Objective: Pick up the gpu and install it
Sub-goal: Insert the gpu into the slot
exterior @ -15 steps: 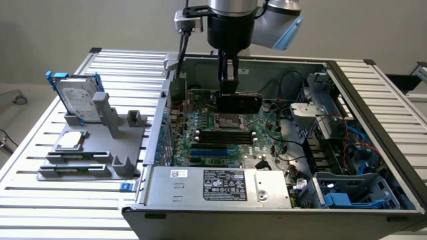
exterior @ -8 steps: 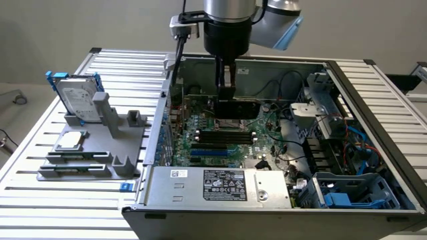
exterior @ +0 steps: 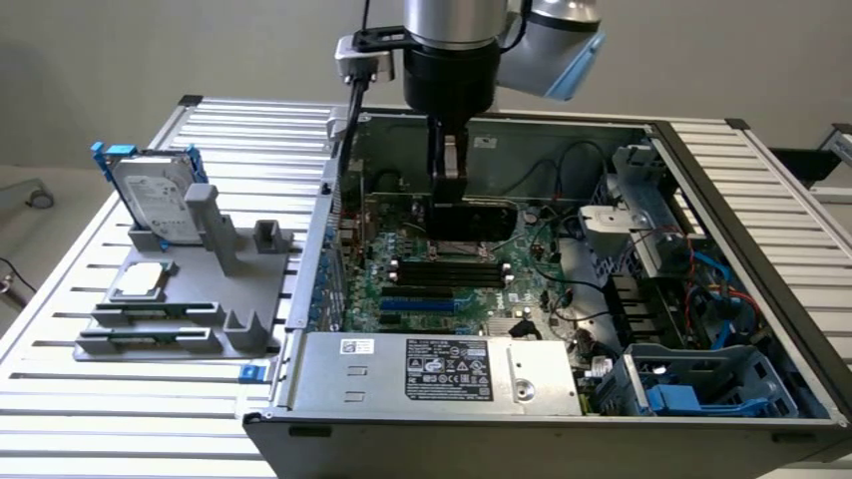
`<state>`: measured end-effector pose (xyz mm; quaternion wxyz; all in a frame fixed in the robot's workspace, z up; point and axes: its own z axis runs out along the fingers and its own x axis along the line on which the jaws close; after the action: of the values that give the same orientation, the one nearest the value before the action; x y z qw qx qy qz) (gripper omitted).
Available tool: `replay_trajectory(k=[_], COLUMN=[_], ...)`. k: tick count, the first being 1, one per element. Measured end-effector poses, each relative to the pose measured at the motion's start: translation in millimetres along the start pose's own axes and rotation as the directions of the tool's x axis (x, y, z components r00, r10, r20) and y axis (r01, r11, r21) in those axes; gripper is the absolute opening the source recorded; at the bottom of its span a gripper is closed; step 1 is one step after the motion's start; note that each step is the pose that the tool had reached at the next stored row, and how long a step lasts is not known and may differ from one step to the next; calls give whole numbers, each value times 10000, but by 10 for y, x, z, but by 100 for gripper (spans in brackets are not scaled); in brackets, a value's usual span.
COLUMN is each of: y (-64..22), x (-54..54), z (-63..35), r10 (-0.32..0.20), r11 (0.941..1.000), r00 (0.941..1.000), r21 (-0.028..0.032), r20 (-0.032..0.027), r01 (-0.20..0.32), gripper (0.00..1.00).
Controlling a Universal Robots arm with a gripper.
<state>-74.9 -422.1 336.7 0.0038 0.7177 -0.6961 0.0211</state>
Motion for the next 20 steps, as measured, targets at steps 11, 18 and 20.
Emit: replay_trajectory(k=[11, 18, 20], y=[34, 39, 40], x=[4, 37, 46], z=[43, 83, 93], r10=[0, 1, -1], r11=[10000, 10000, 10000], r00=[10000, 10000, 10000], r21=[0, -1, 0], r20=[-14, -40, -45], r01=[0, -1, 1], gripper=[26, 26, 26])
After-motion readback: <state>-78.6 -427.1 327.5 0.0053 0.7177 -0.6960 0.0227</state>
